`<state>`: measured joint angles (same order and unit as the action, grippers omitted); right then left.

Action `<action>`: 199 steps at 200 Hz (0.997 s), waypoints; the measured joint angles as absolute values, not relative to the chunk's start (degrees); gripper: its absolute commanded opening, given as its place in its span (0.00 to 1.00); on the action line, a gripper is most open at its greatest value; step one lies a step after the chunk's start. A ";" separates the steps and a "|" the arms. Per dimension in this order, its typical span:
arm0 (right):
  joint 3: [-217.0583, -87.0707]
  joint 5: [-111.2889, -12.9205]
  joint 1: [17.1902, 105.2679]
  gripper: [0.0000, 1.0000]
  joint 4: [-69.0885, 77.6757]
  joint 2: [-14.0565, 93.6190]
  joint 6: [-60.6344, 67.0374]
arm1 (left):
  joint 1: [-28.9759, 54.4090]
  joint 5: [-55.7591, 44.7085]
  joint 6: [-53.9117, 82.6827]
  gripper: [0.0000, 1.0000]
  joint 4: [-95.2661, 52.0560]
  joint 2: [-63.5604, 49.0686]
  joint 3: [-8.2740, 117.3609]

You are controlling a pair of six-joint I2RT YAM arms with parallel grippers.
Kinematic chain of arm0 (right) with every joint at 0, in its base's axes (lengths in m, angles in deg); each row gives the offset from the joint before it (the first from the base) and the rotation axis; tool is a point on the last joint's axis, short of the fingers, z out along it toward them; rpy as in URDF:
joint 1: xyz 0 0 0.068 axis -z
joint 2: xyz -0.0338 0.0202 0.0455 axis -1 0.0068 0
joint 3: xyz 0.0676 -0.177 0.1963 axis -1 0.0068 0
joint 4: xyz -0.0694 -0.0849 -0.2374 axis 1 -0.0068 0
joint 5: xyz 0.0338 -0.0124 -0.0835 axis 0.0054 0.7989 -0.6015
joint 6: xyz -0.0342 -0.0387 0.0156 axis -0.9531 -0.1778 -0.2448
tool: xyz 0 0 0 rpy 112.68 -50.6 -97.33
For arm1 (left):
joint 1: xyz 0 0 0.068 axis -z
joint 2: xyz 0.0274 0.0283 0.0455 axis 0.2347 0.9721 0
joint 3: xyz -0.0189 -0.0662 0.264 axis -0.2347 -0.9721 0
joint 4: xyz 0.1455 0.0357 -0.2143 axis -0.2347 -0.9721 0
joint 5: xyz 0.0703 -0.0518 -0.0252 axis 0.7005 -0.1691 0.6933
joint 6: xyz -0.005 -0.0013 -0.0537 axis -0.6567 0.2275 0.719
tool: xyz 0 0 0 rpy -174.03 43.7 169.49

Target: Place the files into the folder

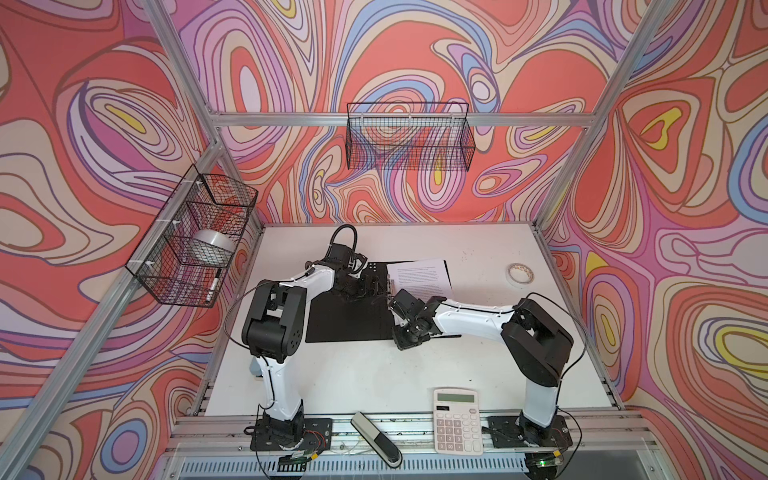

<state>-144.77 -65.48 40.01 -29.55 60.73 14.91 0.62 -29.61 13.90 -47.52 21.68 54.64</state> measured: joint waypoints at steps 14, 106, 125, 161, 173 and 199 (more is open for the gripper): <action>-145.36 -66.03 40.03 0.14 -29.99 61.08 14.56 | 0.62 -29.76 13.90 0.99 -47.41 21.81 54.64; -147.58 -66.77 40.01 0.16 -32.15 62.37 13.16 | 0.62 -30.22 13.92 0.99 -47.21 21.83 54.64; -147.63 -66.73 40.01 0.17 -32.13 62.39 12.99 | 0.62 -30.24 13.92 0.99 -47.21 21.92 54.64; -147.74 -66.53 40.01 0.21 -32.50 62.33 12.70 | 0.62 -30.52 13.92 0.99 -47.19 22.01 54.66; -147.89 -66.55 40.03 0.22 -33.27 62.00 12.53 | 0.62 -30.63 13.92 0.99 -47.19 22.01 54.66; -148.83 -66.35 40.77 0.25 -35.56 59.48 12.11 | 0.62 -30.63 13.90 0.99 -47.36 21.98 54.77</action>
<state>-148.83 -66.35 40.77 -35.56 59.48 12.11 0.62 -30.63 13.90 -47.36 21.98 54.77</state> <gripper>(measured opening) 0.236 0.992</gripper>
